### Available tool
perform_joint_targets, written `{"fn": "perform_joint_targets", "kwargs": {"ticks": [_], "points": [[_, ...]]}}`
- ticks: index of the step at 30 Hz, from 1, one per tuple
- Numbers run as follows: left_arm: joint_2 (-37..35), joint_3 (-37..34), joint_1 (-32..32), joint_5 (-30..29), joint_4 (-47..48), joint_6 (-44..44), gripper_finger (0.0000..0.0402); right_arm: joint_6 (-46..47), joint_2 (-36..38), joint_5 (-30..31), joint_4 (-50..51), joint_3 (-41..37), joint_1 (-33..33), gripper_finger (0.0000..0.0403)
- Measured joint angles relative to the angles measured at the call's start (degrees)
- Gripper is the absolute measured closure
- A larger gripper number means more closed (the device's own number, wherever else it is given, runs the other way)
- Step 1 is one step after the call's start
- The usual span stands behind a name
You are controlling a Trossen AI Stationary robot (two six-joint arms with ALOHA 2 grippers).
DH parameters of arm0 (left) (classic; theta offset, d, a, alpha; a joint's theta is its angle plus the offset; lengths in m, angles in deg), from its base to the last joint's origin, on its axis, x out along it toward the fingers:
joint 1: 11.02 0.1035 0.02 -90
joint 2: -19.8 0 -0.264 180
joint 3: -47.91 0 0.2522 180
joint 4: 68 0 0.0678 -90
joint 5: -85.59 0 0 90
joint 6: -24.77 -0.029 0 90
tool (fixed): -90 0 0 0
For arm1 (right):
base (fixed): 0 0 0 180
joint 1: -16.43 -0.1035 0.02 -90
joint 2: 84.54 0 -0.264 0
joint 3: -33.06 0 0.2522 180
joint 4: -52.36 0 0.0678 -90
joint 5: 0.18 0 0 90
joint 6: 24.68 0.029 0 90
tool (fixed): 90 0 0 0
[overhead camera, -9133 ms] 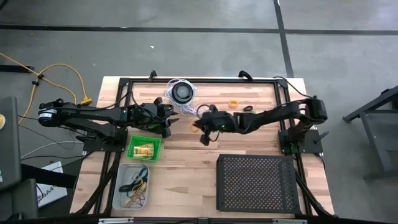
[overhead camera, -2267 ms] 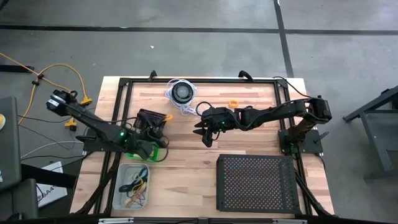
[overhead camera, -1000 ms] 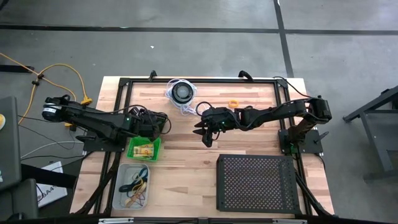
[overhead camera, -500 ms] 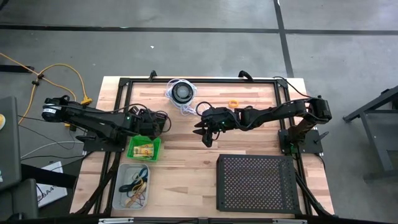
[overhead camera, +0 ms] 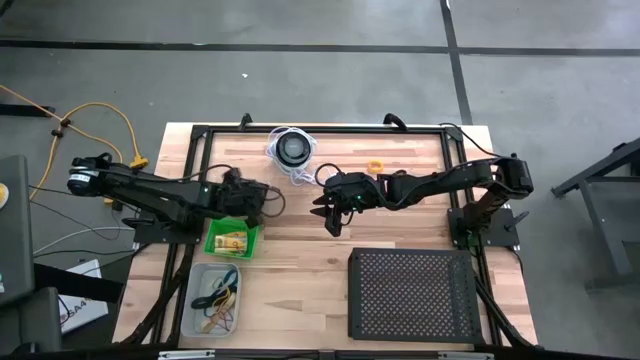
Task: Pick & Place Office Desk Supplies
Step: Put the green coil keychain into the black bin
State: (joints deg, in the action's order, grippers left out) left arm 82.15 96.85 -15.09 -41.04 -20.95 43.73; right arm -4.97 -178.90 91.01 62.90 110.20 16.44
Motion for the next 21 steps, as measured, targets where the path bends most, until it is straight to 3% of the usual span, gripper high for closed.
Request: {"fn": "perform_joint_targets", "kwargs": {"ticks": [4, 9, 15, 21], "points": [[0.0, 0.0, -1.5, 8.5, -14.3, -19.8, 0.0293, 0.0, 0.0, 0.0, 0.0, 0.0, 0.0, 0.0278], [0.0, 0.0, -4.4, 21.0, -24.3, -36.7, 0.0293, 0.0, 0.0, 0.1, 0.0, 0.0, 0.0, 0.0278], [0.0, 0.0, -6.7, 21.7, -26.1, -45.6, 0.0293, 0.0, 0.0, 0.2, 0.0, 0.0, 0.0, 0.0278], [0.0, 0.0, -6.7, 21.5, -26.1, -45.3, 0.0293, 0.0, 0.0, 0.2, 0.0, 0.0, 0.0, 0.0278]]}}
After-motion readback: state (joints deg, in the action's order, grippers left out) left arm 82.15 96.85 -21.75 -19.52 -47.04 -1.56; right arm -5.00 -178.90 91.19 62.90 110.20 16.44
